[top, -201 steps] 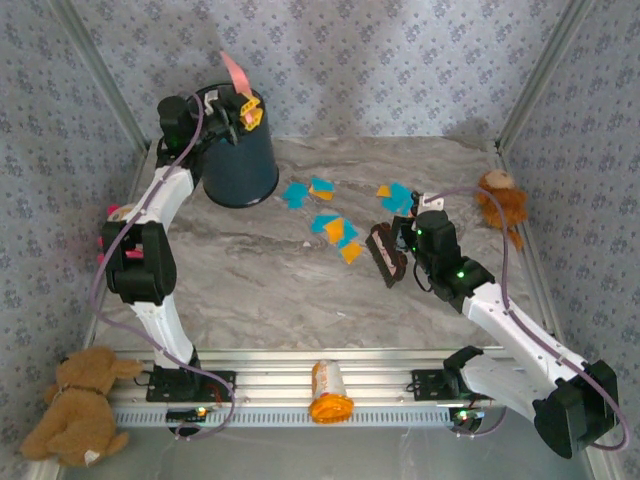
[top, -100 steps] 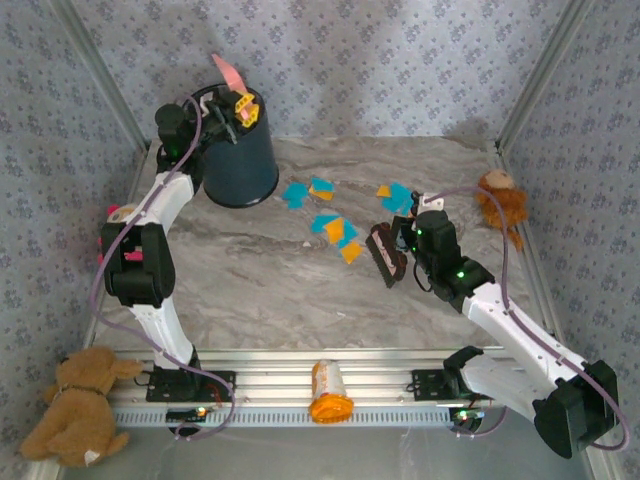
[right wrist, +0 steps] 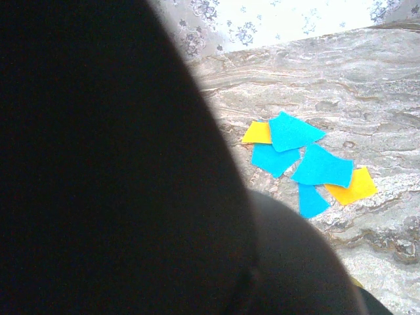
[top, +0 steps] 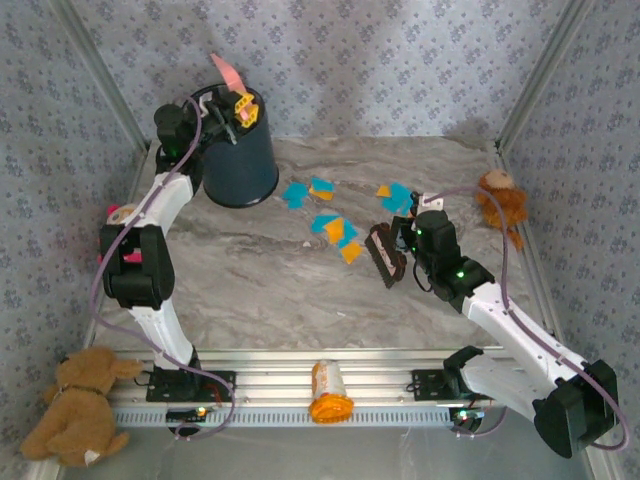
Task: Sweep away the paper scraps from the table
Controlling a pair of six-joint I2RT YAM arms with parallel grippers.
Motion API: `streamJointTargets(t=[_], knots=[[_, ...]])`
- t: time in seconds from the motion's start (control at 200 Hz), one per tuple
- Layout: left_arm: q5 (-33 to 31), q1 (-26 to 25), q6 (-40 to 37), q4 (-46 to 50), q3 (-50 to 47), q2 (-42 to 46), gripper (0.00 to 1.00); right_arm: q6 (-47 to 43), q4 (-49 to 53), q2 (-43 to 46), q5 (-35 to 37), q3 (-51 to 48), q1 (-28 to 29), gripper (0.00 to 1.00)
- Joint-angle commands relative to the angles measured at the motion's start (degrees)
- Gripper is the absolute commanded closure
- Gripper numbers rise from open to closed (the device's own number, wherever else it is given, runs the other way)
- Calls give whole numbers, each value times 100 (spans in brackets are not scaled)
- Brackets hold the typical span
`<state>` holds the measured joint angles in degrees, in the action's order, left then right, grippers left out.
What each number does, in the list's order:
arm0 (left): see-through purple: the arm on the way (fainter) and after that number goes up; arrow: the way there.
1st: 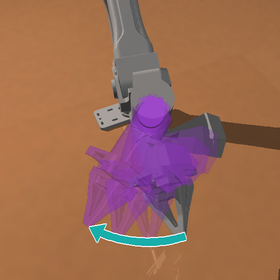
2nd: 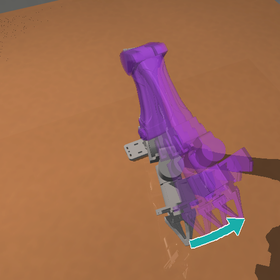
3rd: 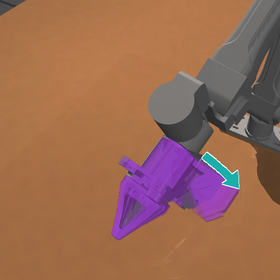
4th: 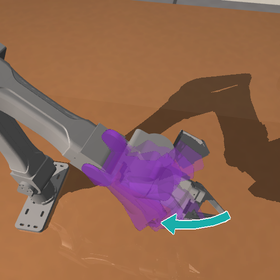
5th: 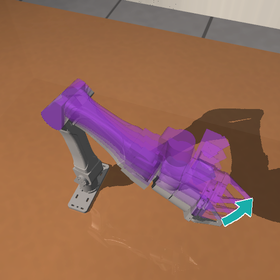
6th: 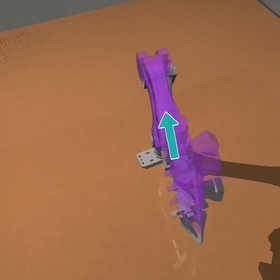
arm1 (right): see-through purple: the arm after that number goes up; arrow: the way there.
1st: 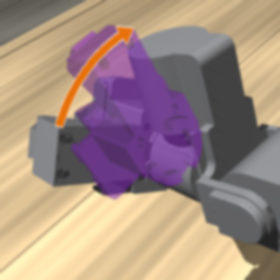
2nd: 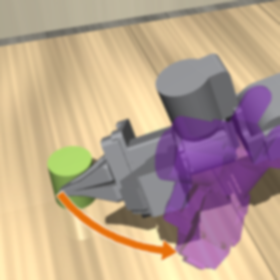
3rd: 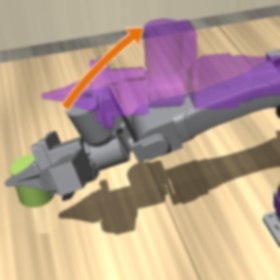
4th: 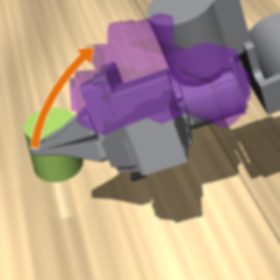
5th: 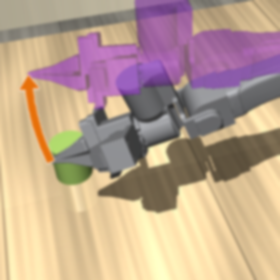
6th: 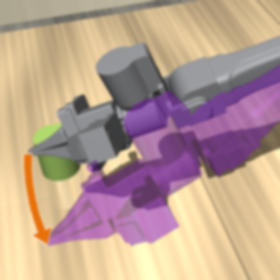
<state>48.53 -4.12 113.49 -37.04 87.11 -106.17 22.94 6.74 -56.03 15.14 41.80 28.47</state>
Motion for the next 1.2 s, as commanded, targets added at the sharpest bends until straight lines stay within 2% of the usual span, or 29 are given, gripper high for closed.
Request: streamJointTargets(t=[0.0, 0.185, 0.515, 0.74, 0.934, 1.194], knots=[[334, 35, -1375, 1227, 556, 452, 100, 78, -93, 56, 8, -12, -19, 100], [314, 38, -3445, 3634, 1253, 640, 100, 62, -101, 49, -6, -5, -32, 100], [18, 13, -6054, 6402, 2195, 672, 100, 39, -162, 36, -37, -26, -33, 100], [-508, -165, -7866, 8322, 2892, 638, 100, 0, -187, 39, -29, -33, -30, 100], [-1110, -391, -9027, 9109, 2760, 937, 100, -40, -187, 73, -21, -79, -38, 100], [-2295, -930, -10414, 9591, 1876, 1676, 100, -114, -269, 89, -44, -142, -44, 100]])
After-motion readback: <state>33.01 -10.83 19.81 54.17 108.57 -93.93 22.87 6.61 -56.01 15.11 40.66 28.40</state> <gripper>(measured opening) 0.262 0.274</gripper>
